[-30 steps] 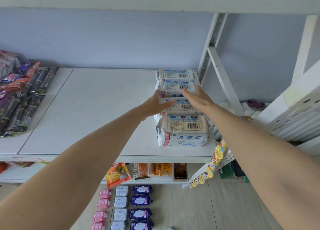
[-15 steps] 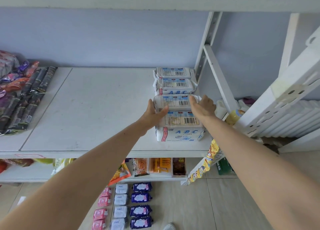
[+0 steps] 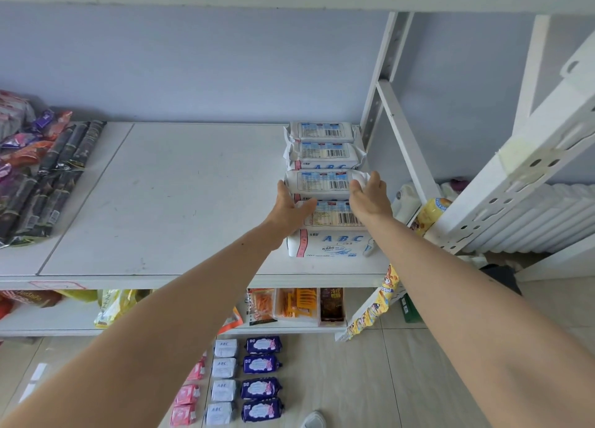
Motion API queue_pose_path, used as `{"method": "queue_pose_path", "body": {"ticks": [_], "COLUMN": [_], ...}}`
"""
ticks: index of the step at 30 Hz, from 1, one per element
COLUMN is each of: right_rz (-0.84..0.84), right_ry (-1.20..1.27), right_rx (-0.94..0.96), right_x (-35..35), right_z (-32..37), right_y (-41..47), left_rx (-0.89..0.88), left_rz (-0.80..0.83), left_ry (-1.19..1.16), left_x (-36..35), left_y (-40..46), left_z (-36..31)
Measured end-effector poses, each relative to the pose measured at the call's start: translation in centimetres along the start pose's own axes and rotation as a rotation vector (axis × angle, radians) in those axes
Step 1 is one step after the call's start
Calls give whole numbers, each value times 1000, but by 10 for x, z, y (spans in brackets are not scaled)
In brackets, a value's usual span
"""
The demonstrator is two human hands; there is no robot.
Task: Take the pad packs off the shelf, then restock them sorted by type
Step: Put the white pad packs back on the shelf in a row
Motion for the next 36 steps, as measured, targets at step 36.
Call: {"method": "queue_pose_path", "body": {"ticks": [36], "right_rz": [-396], "right_ry": [-218], "right_rx": [616], "right_x": [-20], "right_z": [59], "right_y": [-159], "left_rx": [-153], "left_rz": [-82], "left_ry": [324], "left_x": [86], "left_y": [-95], "left_z": [43]}}
Point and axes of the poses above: each hand's wrist, its own y-axis towards the middle knuckle, its own x-axis out of the back of the hand, z = x × y, the point moved 9 cm from there along y, towards the middle knuckle, and after that the axes turned 9 degrees about y, right-handed, at the moved point
